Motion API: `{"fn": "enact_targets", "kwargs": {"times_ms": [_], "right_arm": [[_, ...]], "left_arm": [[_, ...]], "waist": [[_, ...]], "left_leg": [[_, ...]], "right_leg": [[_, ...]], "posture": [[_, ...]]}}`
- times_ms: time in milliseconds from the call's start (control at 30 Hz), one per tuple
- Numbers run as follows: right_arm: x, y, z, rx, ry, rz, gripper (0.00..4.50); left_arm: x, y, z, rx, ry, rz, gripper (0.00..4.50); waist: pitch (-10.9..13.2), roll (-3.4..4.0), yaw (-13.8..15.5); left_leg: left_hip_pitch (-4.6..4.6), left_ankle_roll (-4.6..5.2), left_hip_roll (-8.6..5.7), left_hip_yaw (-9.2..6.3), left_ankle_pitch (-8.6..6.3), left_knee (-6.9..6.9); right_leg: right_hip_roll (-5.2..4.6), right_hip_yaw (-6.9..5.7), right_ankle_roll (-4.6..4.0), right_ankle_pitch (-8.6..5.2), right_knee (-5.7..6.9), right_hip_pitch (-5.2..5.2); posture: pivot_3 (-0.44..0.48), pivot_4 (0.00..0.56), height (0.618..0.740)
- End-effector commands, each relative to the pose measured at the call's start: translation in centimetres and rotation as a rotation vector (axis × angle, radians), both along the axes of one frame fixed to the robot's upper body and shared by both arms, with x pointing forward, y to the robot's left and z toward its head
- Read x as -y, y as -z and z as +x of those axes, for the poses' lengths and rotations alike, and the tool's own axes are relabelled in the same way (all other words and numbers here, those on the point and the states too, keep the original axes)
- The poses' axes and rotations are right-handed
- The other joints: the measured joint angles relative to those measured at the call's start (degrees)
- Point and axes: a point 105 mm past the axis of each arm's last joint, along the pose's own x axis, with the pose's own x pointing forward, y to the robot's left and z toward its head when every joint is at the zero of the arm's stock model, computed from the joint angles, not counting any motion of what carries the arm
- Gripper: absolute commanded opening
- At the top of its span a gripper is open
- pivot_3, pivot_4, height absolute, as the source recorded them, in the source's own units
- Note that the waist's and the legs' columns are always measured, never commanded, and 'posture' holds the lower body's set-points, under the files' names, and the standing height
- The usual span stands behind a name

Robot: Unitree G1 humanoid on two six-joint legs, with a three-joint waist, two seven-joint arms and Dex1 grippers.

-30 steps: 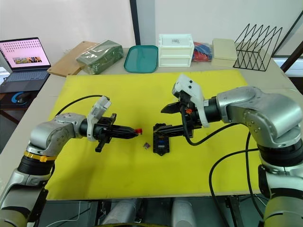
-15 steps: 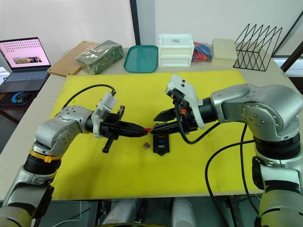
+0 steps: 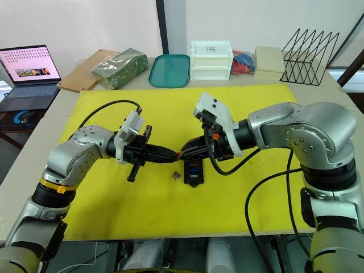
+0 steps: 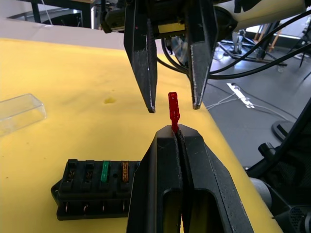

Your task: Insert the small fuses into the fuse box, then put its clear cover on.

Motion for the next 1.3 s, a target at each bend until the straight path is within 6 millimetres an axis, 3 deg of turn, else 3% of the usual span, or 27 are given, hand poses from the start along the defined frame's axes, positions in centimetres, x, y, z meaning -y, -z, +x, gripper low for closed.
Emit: {"fn": "enact_targets", "kwargs": {"times_ms": [33,267,433,600,733,867,967,1167,1200,1300], "right_arm": [[-0.1,-0.7,-0.3,0.049,-0.018,-0.004,1.20],[-0.1,-0.7,-0.3,0.056,-0.019,-0.011,1.20],[-0.2,-0.7,-0.2,0.062,-0.023,-0.007,0.01],[-0.2,-0.8,-0.2,0.069,-0.027,-0.007,0.01],[-0.1,-0.8,0.1,0.106,-0.027,-0.012,0.01],[0.2,0.0,1.8,0.264,-0.016,-0.006,0.00],[0.9,1.6,2.5,0.328,-0.063,-0.054,0.00],[1.6,3.1,3.9,0.380,-0.118,-0.083,0.00],[1.8,3.4,4.2,0.385,-0.121,-0.094,0.00],[2.1,3.9,4.9,0.388,-0.124,-0.100,0.00]], "left_arm": [[0.0,-0.7,0.0,0.041,0.005,-0.013,0.00],[0.0,-0.6,0.0,0.045,0.001,-0.011,0.00],[-0.1,-0.6,0.1,0.047,-0.002,-0.010,0.00],[-0.1,-0.4,0.3,0.047,-0.017,0.002,0.00],[-0.3,1.0,2.0,-0.014,-0.144,0.138,0.00],[-0.8,2.0,3.4,0.087,-0.209,0.159,0.95],[-0.8,2.9,3.7,0.155,-0.203,0.182,2.04],[-0.1,4.5,3.9,0.234,-0.177,0.215,4.23],[0.1,4.5,4.0,0.247,-0.173,0.209,4.47],[0.4,4.7,4.0,0.271,-0.160,0.205,4.47]], "waist": [[0.0,0.00,0.0],[0.0,0.00,0.0],[0.0,0.00,0.0],[0.0,0.00,0.0],[0.0,0.00,0.0],[0.0,-0.01,0.0],[0.0,-0.01,0.0],[0.0,-0.01,-0.1],[0.0,-0.01,-0.1],[0.0,-0.01,0.0]], "left_leg": [[0.00,0.00,0.00,0.00,0.00,0.00],[0.00,0.00,0.00,0.00,0.00,0.00],[0.00,0.00,0.00,0.00,0.00,0.00],[0.00,0.00,0.00,0.00,0.00,0.00],[0.00,0.00,0.00,0.00,0.00,0.00],[0.00,0.00,0.00,0.00,0.00,-0.01],[-0.01,0.00,-0.01,0.02,0.00,0.00],[0.00,0.00,0.00,0.02,0.00,-0.02],[-0.01,0.00,0.00,0.02,0.00,-0.02],[-0.02,0.00,0.00,0.02,0.00,0.00]], "right_leg": [[0.00,0.00,0.00,0.00,0.00,0.00],[0.00,0.00,0.00,0.00,0.00,0.00],[0.00,0.00,0.00,0.00,0.00,0.00],[0.00,0.00,0.00,0.00,0.00,0.00],[0.00,0.00,0.00,0.00,0.00,0.00],[0.01,-0.01,0.00,0.00,-0.01,0.00],[0.01,-0.02,0.01,0.00,-0.01,-0.01],[0.03,-0.02,0.00,0.00,0.00,-0.04],[0.03,-0.02,0.01,0.00,0.00,-0.04],[0.02,-0.03,0.01,0.00,-0.01,-0.03]], "posture": [[0.000,0.150,0.740],[0.000,0.150,0.740],[0.000,0.150,0.740],[0.000,0.150,0.740],[0.000,0.150,0.740],[0.000,0.150,0.740],[0.000,0.150,0.740],[0.000,0.150,0.740],[0.000,0.150,0.740],[0.000,0.150,0.740]]}}
